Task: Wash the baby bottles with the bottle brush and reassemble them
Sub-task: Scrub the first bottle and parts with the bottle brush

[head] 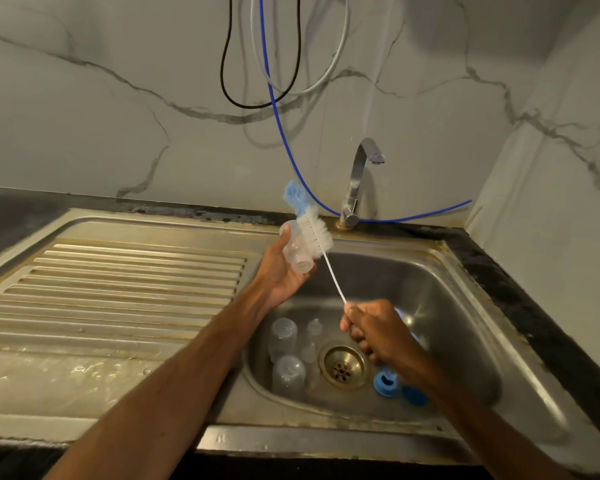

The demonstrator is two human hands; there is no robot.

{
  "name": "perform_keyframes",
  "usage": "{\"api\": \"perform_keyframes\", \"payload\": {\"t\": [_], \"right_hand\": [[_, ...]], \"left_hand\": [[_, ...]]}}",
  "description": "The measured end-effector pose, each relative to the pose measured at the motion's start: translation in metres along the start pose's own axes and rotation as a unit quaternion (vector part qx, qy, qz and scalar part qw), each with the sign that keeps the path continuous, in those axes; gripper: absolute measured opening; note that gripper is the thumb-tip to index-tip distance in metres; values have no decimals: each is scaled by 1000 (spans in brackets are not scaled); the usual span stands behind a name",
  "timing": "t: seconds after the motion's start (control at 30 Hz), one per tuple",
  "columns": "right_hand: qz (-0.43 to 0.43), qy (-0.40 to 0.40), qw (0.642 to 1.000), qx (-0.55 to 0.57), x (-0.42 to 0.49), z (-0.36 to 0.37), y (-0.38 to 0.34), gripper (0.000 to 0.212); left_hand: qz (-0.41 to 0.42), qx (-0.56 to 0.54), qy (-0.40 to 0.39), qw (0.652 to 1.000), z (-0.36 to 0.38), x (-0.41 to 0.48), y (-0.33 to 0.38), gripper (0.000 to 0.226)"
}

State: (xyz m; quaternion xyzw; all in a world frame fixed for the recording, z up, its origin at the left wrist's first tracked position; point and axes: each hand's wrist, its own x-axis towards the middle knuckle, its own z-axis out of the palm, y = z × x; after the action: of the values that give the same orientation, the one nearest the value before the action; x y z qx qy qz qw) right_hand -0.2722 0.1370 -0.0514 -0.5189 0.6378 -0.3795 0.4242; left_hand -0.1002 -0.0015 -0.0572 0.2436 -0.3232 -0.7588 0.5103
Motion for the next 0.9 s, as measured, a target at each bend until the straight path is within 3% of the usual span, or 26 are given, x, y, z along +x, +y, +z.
{"api": "perform_keyframes", "payload": {"t": [0.1,0.3,0.47,0.57,0.7,0.8,0.9], "right_hand": [[62,-31,998,-15,-14,4,23,47],[-31,18,999,-5,5,-4,-12,44],[46,-11,998,-38,-12,7,18,48],[36,7,999,-23,-6,2,9,44],[-6,17,1000,3,17,-10,-23,42],[-26,35,999,-2,24,-15,-23,42],[-70,43,996,-29,18,-13,-7,43]], "left_hand": [[17,-27,-34,999,-7,0,7,66],[-9,0,-4,1000,-1,0,-2,52],[15,-13,-5,1000,-15,5,2,56],[10,15,-19,1000,-8,4,3,55],[45,144,1,989,-1,1,-1,48],[112,328,42,937,-12,3,-9,56],[177,421,66,887,-20,6,-14,60]]}}
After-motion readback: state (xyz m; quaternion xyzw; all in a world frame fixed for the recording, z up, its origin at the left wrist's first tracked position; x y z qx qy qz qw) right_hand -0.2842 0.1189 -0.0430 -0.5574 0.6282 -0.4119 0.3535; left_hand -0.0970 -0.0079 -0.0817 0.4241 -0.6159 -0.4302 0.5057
